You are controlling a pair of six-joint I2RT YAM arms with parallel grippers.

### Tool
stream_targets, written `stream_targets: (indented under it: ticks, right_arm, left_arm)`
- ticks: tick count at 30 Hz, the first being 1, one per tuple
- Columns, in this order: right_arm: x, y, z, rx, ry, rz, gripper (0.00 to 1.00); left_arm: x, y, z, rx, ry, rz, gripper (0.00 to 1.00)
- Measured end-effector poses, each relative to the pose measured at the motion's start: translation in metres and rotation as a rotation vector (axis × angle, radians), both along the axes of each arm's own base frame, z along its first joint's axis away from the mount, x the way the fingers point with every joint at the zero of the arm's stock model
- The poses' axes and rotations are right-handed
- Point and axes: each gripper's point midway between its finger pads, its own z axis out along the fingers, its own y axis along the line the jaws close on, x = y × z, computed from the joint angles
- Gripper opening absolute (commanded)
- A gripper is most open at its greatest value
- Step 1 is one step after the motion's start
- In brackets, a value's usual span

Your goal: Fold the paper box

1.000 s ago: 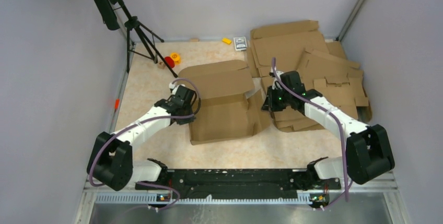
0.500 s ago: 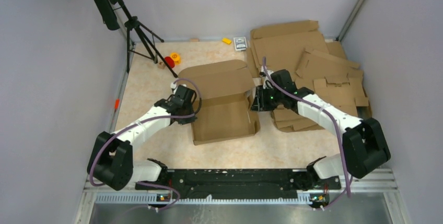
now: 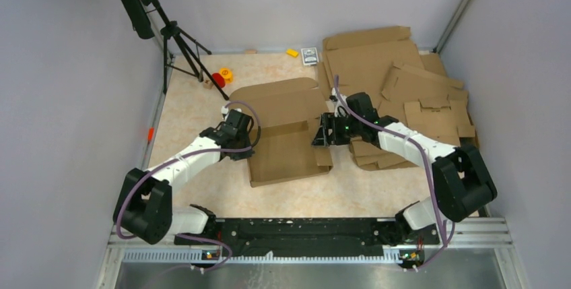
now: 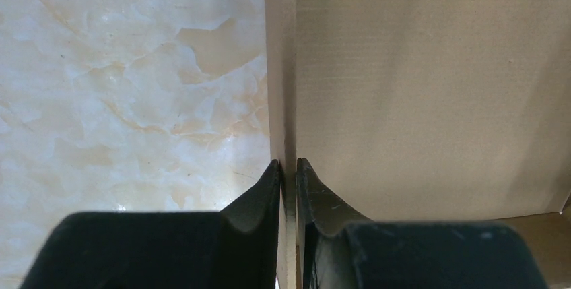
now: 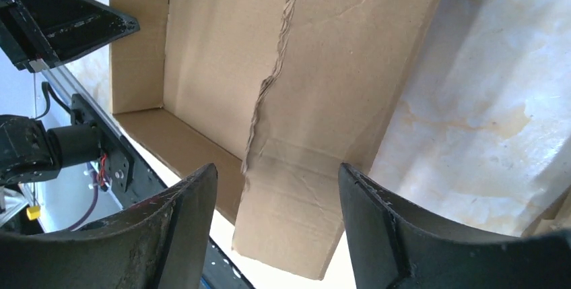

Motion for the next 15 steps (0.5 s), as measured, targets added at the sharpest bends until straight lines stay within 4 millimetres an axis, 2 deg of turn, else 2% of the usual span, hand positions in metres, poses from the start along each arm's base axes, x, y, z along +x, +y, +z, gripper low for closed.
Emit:
stream_targets:
  ticks: [5,8,10,13,15]
  right_arm:
    - [-0.002,0.005,-0.003,0.029,0.011,0.021,0.64]
    - [-0.002,0.007,-0.002,0.041,0.010,0.026,0.57]
    - [-0.001,0.008,-0.003,0.041,0.012,0.028,0.49]
    - [0.000,0.006,-0.010,0.018,0.018,0.020,0.30]
    - [0.001,0.002,-0.015,-0.006,0.020,0.012,0.24]
  left_arm:
    - [0.000,0.000,-0.001,0.000,0.000,-0.003,0.16]
    - [0.000,0.000,-0.001,-0.001,0.000,-0.003,0.16]
    - [0.000,0.000,-0.001,-0.001,0.001,-0.004,0.16]
    - [0.000,-0.001,-0.002,-0.003,0.002,-0.005,0.16]
    - [-0.001,-0.001,-0.002,-0.003,0.002,-0.005,0.16]
